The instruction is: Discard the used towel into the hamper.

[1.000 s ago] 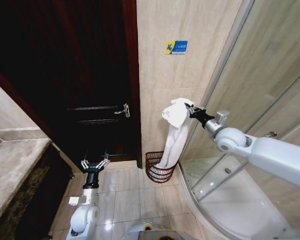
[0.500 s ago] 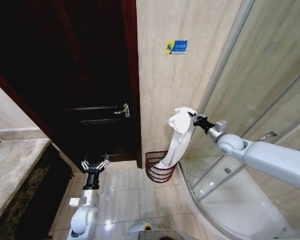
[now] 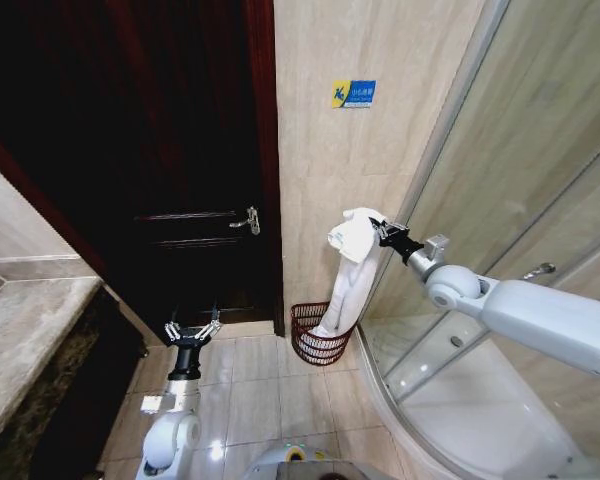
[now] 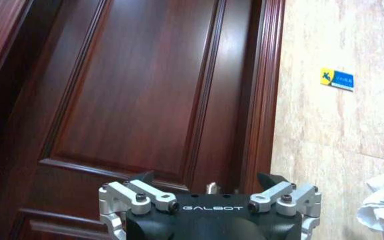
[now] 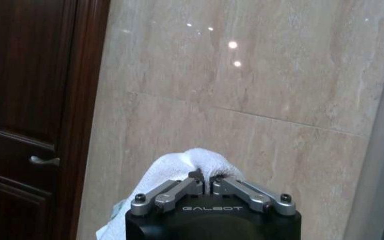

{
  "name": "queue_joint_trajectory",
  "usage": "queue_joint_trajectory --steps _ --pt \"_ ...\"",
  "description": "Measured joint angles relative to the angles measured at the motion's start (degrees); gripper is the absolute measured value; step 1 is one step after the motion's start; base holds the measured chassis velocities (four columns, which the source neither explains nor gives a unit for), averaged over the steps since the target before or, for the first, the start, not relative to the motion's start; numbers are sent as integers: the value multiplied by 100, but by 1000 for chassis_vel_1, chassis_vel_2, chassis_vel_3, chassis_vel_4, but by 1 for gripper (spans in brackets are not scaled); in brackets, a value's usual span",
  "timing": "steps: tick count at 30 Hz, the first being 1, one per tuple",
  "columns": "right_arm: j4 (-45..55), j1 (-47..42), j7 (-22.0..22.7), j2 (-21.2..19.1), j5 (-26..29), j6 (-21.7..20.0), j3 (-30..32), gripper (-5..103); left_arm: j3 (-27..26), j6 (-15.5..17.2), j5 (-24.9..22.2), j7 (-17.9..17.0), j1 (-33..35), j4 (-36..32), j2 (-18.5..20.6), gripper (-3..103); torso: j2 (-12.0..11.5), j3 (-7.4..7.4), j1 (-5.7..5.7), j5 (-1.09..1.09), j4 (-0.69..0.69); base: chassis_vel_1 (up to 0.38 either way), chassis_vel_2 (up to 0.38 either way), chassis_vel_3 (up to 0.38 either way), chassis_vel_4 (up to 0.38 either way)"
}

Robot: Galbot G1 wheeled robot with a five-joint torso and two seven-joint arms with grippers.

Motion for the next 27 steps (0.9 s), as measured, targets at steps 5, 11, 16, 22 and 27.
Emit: queue_joint_trajectory --steps 5,11,16,22,27 --pt "18 3 77 2 -3 -8 4 3 3 -5 0 -3 -3 20 12 100 -280 -147 -135 0 0 0 0 0 0" --pt "23 5 197 -21 -26 -20 11 3 12 -5 5 0 -15 31 14 100 -513 -270 -244 0 1 0 0 0 0" --pt "52 7 236 -19 -32 -60 34 3 21 -5 10 7 -33 41 13 100 -748 -393 -358 0 1 0 0 0 0" --pt "45 10 143 71 -41 -88 86 3 14 -1 11 13 -36 42 22 100 -1030 -541 -492 0 1 0 0 0 0" --pt "60 21 -131 283 -76 -121 136 3 7 0 10 14 -33 37 32 100 -1168 -613 -556 1 1 0 0 0 0"
